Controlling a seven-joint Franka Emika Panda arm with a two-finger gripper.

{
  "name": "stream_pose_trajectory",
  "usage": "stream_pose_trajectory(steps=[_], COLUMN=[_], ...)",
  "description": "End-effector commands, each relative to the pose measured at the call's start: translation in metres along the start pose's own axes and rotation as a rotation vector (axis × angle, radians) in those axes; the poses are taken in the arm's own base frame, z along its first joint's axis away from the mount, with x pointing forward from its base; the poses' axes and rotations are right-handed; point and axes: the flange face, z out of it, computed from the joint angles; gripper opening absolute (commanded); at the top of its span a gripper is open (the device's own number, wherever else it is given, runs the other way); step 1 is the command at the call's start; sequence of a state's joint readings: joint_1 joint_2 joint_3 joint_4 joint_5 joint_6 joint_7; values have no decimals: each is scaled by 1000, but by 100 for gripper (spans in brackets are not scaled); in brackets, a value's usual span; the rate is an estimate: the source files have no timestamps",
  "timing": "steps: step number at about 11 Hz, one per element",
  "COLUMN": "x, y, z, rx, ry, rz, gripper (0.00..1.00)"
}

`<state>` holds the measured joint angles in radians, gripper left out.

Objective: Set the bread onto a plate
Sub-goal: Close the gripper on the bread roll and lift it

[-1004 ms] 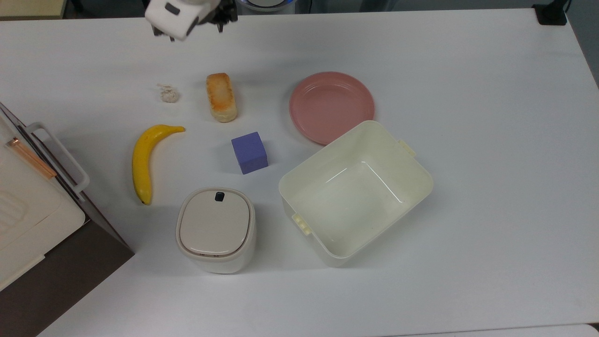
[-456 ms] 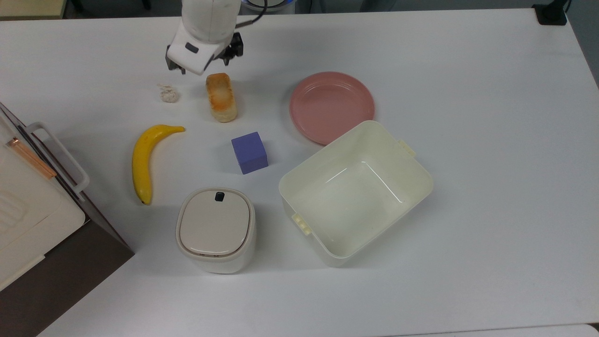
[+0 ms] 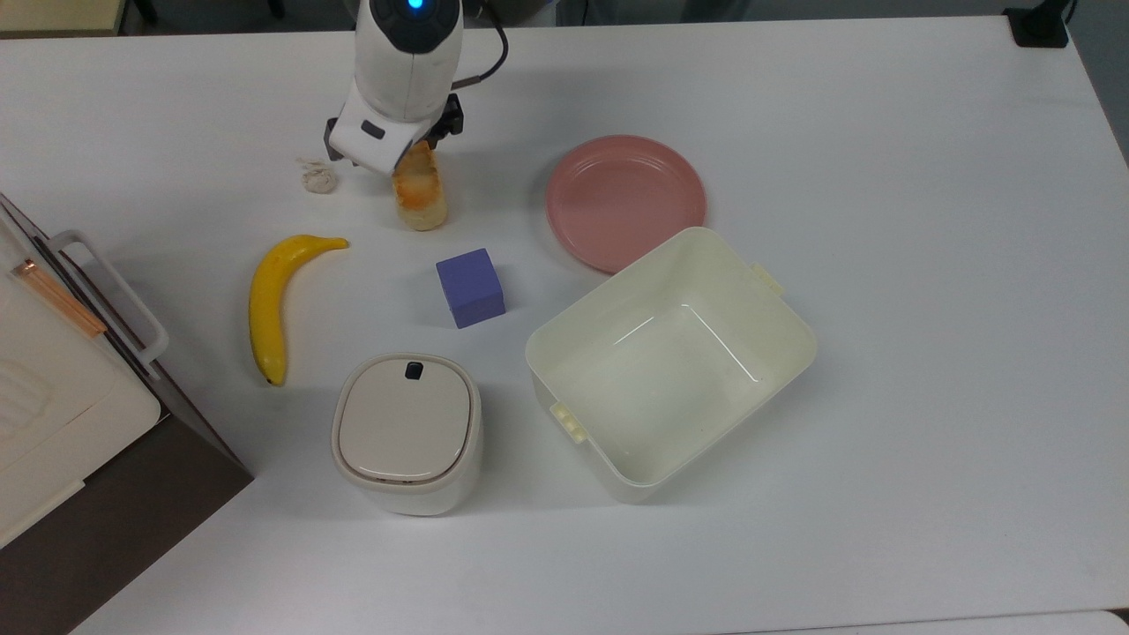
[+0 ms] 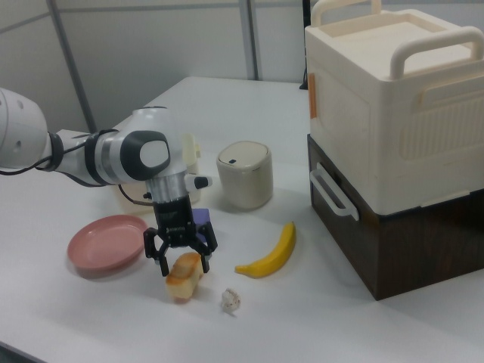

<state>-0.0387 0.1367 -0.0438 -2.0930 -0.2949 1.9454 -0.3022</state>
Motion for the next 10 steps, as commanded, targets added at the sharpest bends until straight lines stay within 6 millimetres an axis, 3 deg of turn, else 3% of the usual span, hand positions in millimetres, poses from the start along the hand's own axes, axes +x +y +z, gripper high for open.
stream_pose_trajectory(steps=[1,3,6,7,8,9,10], x=[8,13,14,13,13,13,13], y=[-1,-3,-3,-3,-3,-2,-3], z=[21,33,31,30,30,29,29], rx=[-32,-28,-30,-30,-29,-28,-27], ry=[-10,-31,-30,-32,-35,-35,-35], rz=[-4,-14,-17,-21,-22,-22,-20], gripper=[96,93,69,57,37,6,0])
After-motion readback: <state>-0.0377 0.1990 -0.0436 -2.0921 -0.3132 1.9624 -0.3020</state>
